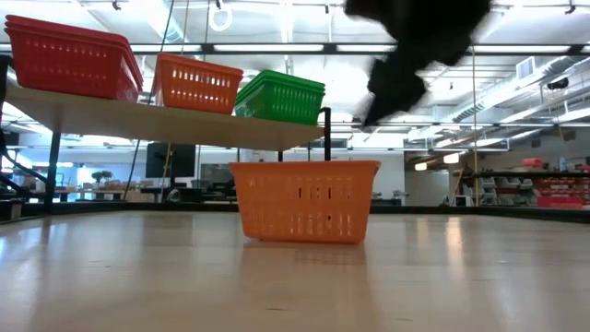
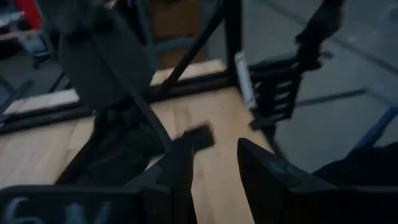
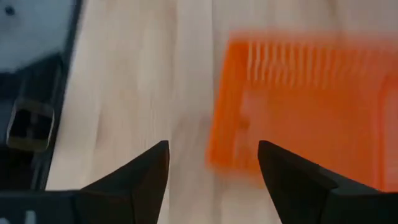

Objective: Stack baskets on shelf by color
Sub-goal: Stack the orange bin on the orange bins on the shelf

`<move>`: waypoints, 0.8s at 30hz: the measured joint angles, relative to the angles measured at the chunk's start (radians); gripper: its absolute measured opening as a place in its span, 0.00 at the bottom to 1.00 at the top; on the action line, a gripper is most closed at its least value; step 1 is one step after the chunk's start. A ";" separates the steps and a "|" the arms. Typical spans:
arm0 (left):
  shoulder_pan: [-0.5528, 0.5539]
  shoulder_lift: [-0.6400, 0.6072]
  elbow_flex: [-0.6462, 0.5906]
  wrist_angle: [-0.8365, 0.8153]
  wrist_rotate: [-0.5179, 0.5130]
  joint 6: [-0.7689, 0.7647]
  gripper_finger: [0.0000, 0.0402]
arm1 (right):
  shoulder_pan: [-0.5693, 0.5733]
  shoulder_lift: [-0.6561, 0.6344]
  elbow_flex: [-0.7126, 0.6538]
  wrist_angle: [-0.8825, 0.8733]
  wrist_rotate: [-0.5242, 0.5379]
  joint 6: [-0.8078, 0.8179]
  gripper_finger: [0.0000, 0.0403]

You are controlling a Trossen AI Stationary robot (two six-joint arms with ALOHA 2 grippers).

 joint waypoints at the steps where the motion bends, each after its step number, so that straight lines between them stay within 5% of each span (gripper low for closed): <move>1: 0.010 0.017 0.000 0.000 0.007 0.002 0.33 | 0.001 -0.005 0.000 -0.055 -0.033 0.041 0.63; 11: 0.067 0.143 0.000 -0.058 0.109 -0.030 0.34 | 0.156 -0.043 0.000 -0.590 -0.286 0.344 0.57; 16: 0.078 0.207 -0.001 -0.099 0.104 -0.031 0.41 | 0.299 -0.072 0.000 -0.705 -0.228 0.459 0.56; 24: 0.139 0.306 0.000 -0.205 0.071 -0.130 0.53 | 0.530 -0.087 0.000 -0.713 0.004 0.672 0.56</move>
